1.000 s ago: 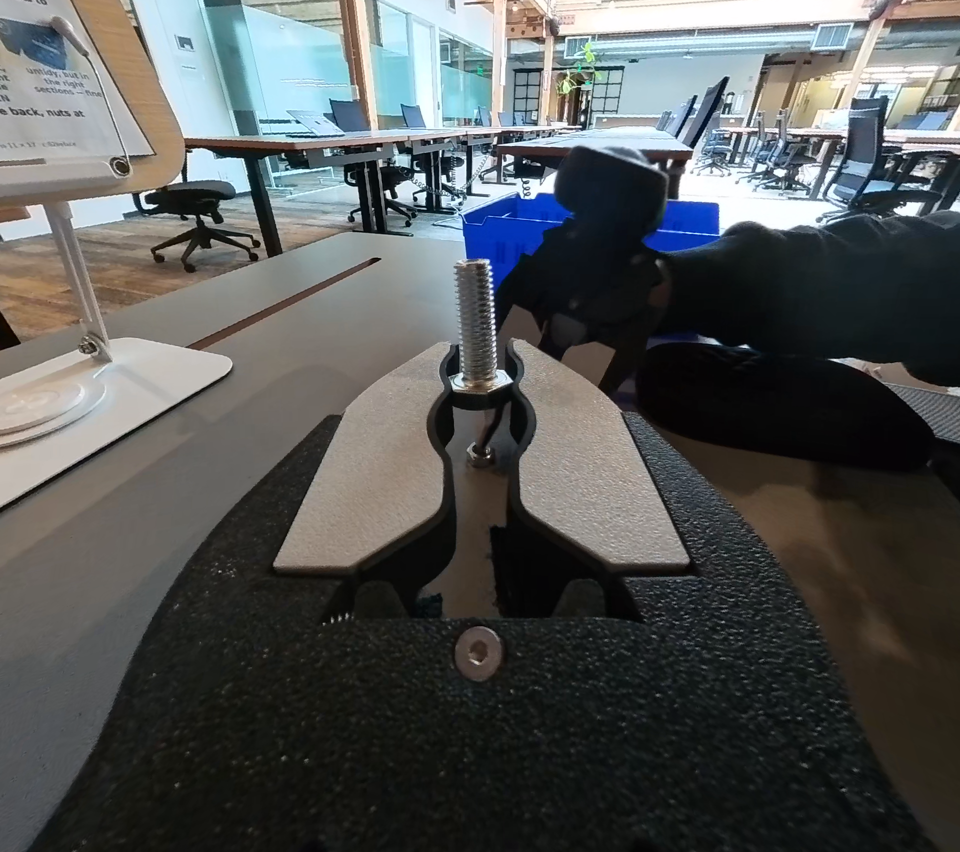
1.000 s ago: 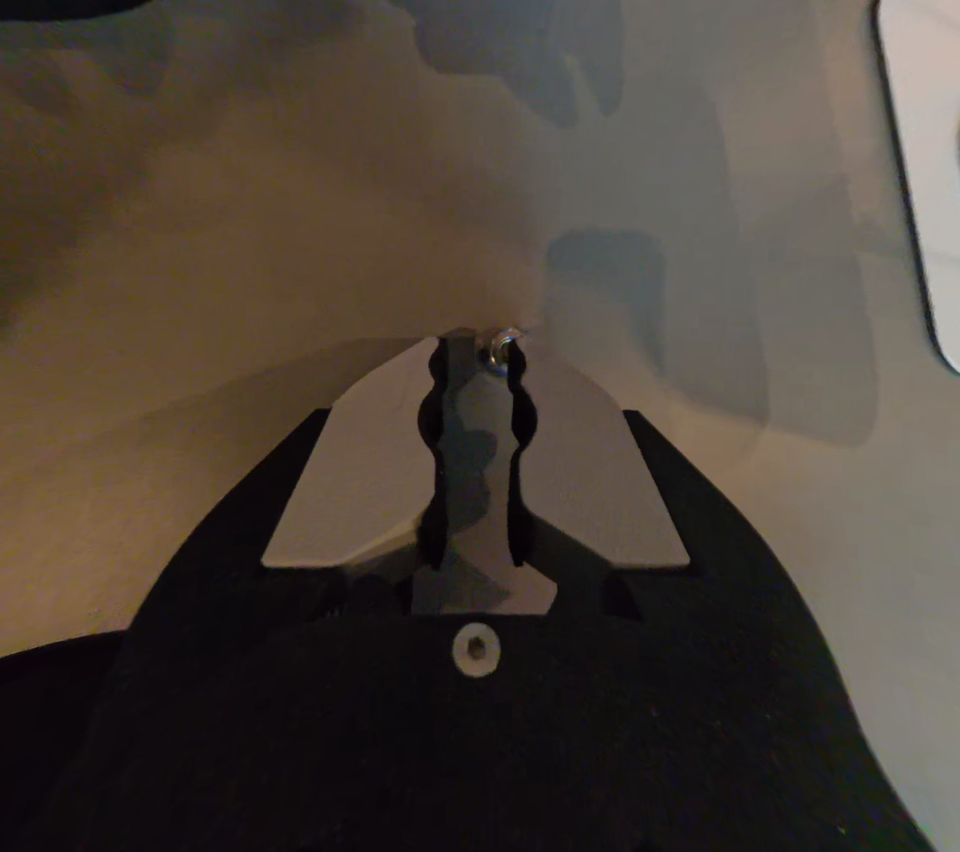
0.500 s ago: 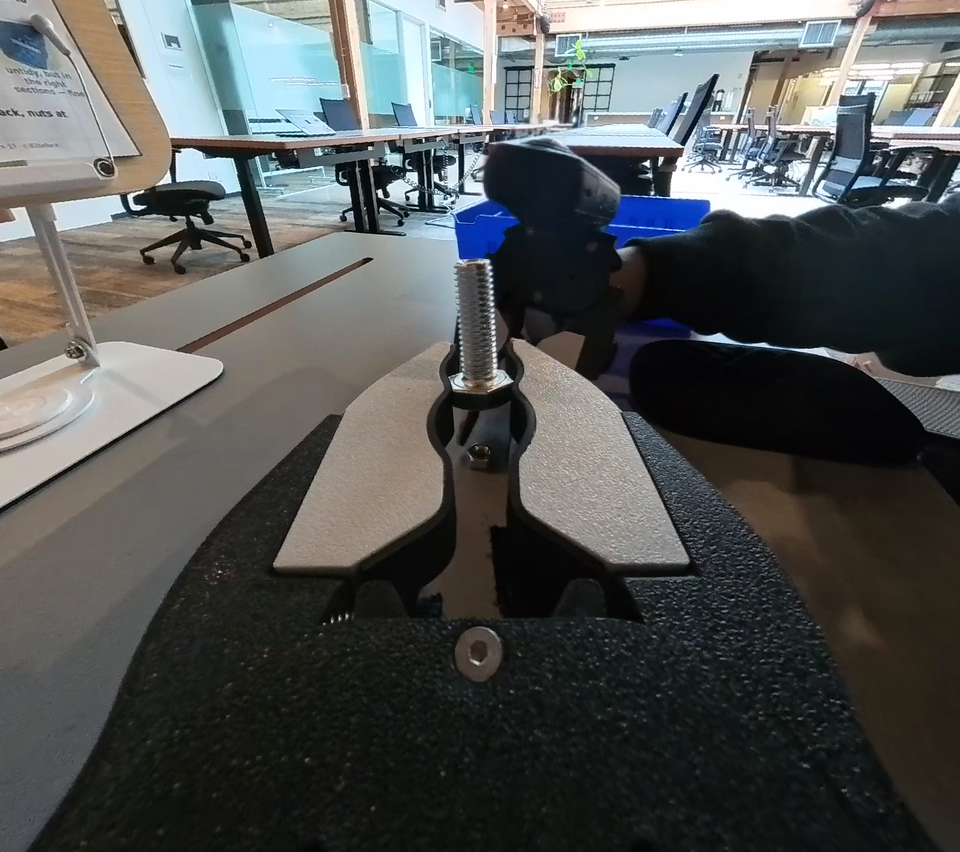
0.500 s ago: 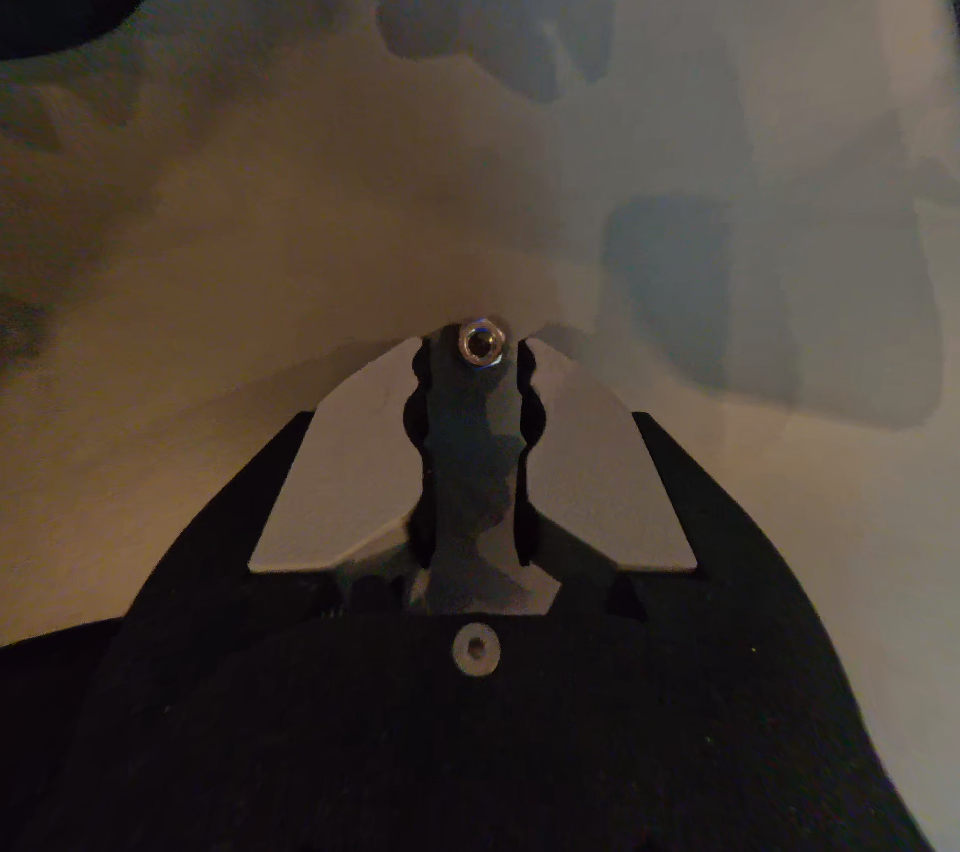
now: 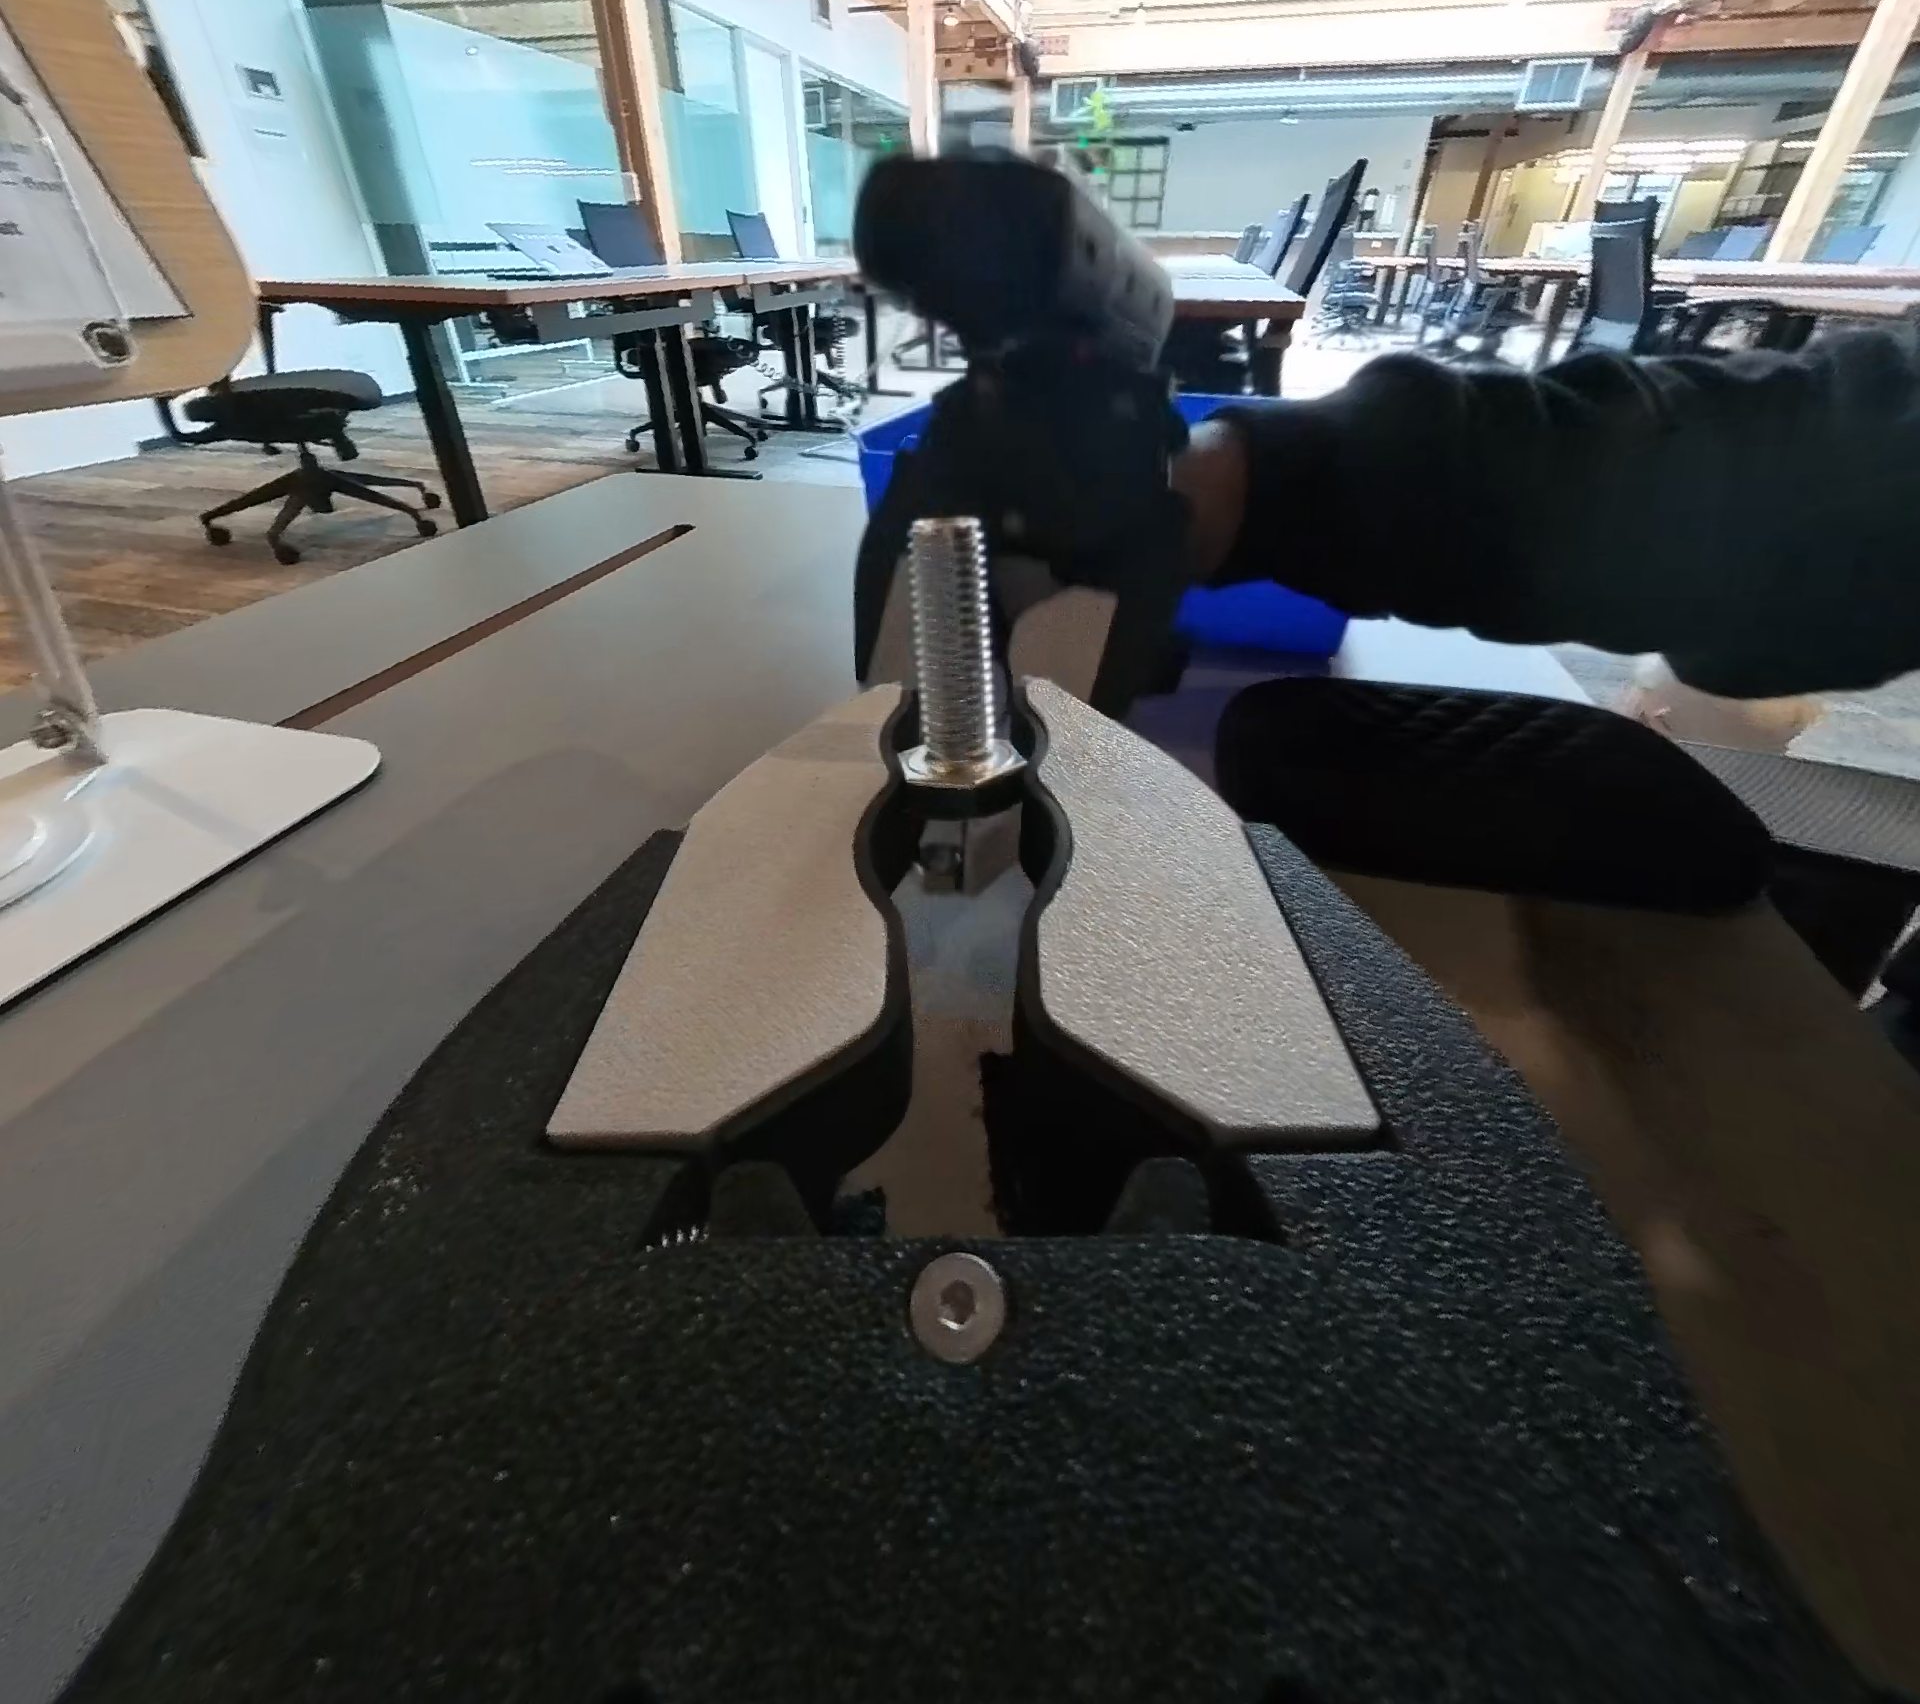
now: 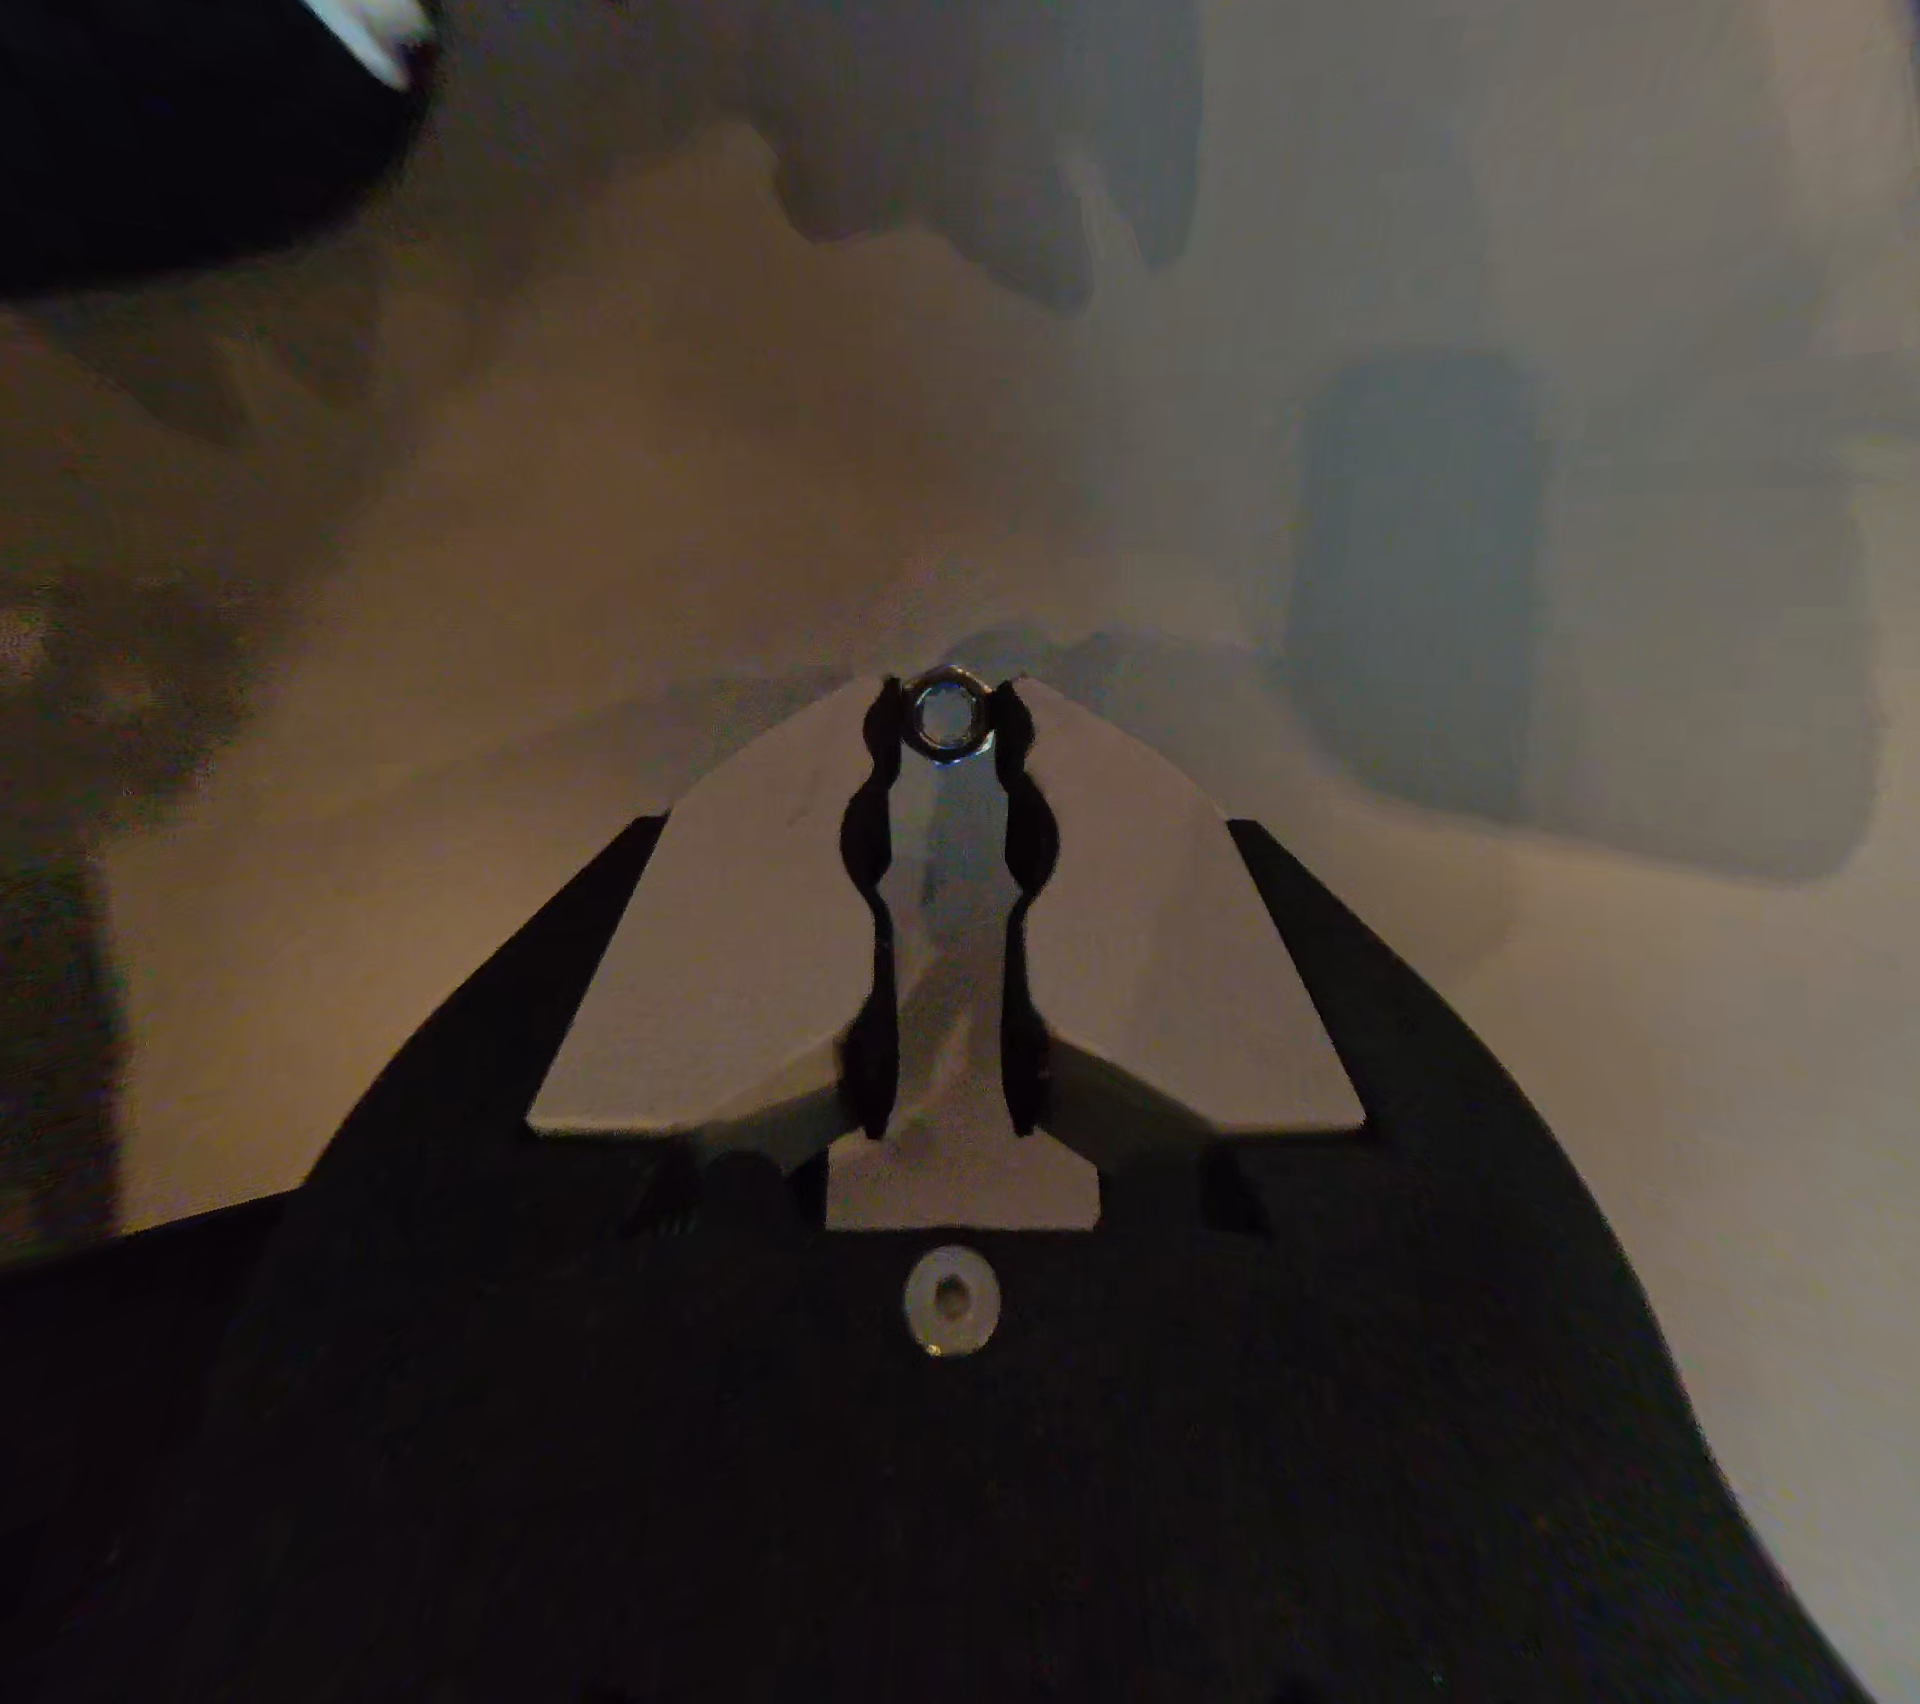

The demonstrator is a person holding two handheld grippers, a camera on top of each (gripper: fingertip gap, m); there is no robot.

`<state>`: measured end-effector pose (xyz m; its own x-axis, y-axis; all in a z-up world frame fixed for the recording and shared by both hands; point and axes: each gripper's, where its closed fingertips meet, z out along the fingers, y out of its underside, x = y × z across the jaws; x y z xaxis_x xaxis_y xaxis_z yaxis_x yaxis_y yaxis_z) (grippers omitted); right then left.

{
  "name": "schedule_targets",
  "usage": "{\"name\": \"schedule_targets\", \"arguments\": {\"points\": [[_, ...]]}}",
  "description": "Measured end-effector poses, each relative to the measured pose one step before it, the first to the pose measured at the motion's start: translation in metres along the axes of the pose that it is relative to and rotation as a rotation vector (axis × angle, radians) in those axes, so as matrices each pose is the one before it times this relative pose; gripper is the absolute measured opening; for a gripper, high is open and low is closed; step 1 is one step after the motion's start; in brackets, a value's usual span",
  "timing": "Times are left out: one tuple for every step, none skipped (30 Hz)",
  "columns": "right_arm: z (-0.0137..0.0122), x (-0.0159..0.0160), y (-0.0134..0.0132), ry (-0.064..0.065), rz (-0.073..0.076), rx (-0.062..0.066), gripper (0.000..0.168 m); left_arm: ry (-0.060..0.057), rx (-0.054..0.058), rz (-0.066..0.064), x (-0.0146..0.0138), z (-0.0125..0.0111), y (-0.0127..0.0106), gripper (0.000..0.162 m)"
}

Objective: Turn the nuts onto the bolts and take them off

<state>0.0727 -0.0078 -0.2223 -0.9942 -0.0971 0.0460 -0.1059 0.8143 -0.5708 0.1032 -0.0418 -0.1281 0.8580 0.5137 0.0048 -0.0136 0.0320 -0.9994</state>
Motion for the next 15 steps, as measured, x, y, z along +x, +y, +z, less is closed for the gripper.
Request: {"name": "schedule_targets", "arguments": {"points": [[-0.01093,-0.00187,-0.01012,-0.0043,-0.0083,0.0355,0.016,0.0190,0.0045,-0.0005,0.00322,0.00092,-0.00086,0.017],[-0.01226,-0.00287,-0.01158,-0.0056,-0.0219,0.0366,0.016,0.0264,0.0078,-0.0014,0.00437,0.00096,-0.00130,0.017],[-0.01273,-0.00409,-0.01289,-0.0102,-0.0289,0.0381,0.016,0.0340,0.0089,-0.0039,0.00571,0.00116,-0.00153,0.017],[-0.01270,-0.00606,-0.01424,-0.0180,-0.0409,0.0421,0.016,0.0399,0.0075,-0.0054,0.00661,0.00160,-0.00122,0.017],[-0.01161,-0.00767,-0.01518,-0.0226,-0.0502,0.0434,0.016,0.0489,0.0062,-0.0057,0.00789,0.00208,-0.00090,0.017],[-0.00993,-0.00862,-0.01517,-0.0263,-0.0514,0.0382,0.016,0.0579,0.0082,-0.0060,0.00927,0.00264,-0.00112,0.017],[-0.00758,-0.00796,-0.01350,-0.0242,-0.0394,0.0239,0.016,0.0583,0.0088,-0.0075,0.00932,0.00282,-0.00096,0.017],[-0.00518,-0.00821,-0.01183,-0.0285,-0.0371,0.0149,0.016,0.0532,0.0035,-0.0076,0.00838,0.00320,-0.00008,0.017],[-0.00285,-0.00797,-0.01041,-0.0292,-0.0411,0.0122,0.016,0.0445,-0.0050,-0.0056,0.00705,0.00327,0.00120,0.017],[-0.00104,-0.00707,-0.00868,-0.0280,-0.0348,0.0070,0.016,0.0389,-0.0111,-0.0034,0.00622,0.00315,0.00221,0.017],[0.00043,-0.00730,-0.00661,-0.0370,-0.0265,-0.0011,0.016,0.0362,-0.0116,-0.0035,0.00559,0.00298,0.00222,0.017],[0.00154,-0.00553,-0.00444,-0.0306,-0.0217,-0.0104,0.016,0.0324,-0.0079,-0.0031,0.00500,0.00279,0.00167,0.017],[0.00199,-0.00311,-0.00139,-0.0187,-0.0199,-0.0271,0.016,0.0280,-0.0064,-0.0019,0.00440,0.00234,0.00122,0.017],[0.00193,-0.00140,-0.00004,-0.0104,-0.0241,-0.0312,0.016,0.0190,-0.0049,0.0015,0.00329,0.00189,0.00099,0.017],[0.00168,-0.00213,-0.00059,-0.0180,-0.0213,-0.0223,0.016,0.0131,-0.0020,0.0020,0.00235,0.00144,0.00046,0.017]]}}
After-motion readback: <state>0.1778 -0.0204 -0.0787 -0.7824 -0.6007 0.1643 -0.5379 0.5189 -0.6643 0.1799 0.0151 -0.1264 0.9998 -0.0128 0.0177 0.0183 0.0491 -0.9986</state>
